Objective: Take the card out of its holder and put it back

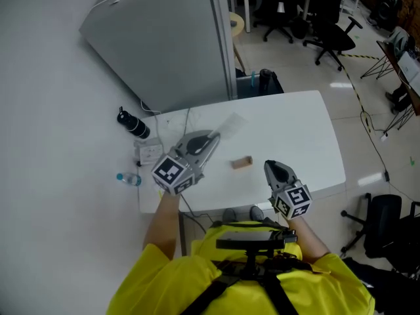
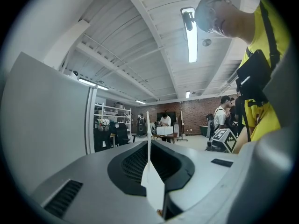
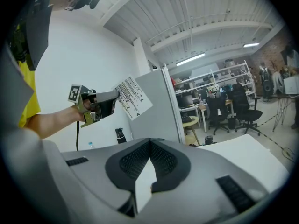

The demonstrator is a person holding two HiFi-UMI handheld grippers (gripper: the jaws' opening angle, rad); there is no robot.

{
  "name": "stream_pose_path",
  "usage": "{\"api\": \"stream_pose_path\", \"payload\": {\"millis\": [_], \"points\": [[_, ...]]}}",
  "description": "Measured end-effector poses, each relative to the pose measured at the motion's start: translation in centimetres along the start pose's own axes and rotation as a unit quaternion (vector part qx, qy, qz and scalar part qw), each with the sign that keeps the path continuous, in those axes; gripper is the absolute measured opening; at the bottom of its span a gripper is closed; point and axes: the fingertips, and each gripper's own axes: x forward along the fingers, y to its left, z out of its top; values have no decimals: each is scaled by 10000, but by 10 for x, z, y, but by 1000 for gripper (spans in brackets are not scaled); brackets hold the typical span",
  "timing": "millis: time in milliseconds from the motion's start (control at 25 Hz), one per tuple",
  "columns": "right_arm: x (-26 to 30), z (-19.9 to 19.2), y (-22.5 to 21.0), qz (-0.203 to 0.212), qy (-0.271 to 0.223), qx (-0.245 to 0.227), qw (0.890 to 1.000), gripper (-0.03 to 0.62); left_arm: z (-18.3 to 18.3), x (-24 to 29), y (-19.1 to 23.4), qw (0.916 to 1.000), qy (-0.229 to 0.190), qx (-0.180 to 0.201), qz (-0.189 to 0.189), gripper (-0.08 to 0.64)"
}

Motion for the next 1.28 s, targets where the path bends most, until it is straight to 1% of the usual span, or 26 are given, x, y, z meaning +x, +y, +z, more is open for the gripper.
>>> {"api": "stream_pose_path", "payload": {"millis": [80,200,360,560,640,760,880,1000,1120,1280], "points": [[0,-2,2,3,26,14,10000,6,-8,2,1,9999,92,36,-36,18],[4,-9,2,-16,105,42,9999,6,-38,8,5,9992,386,-1,-145,18],[8,-25,-1,-94,298,125,9994,6,-99,21,4,9951,906,-122,-382,18],[17,-58,-9,-164,635,326,9973,6,-187,41,-4,9851,1544,-187,-740,18],[24,-73,-15,-177,750,377,9963,6,-216,49,-7,9815,1674,-225,-900,18],[33,-95,-26,-253,824,431,9954,6,-248,62,-8,9781,1787,-204,-1047,18],[39,-115,-32,-338,885,523,9941,6,-271,69,-8,9761,1812,-256,-1169,18],[37,-128,-30,-333,980,595,9928,6,-287,69,-13,9730,1929,-238,-1245,18],[31,-138,-29,-360,1044,661,9917,6,-295,69,-18,9706,1990,-211,-1336,18],[28,-149,-25,-343,1123,709,9905,6,-298,69,-13,9717,1941,-207,-1327,18]]}}
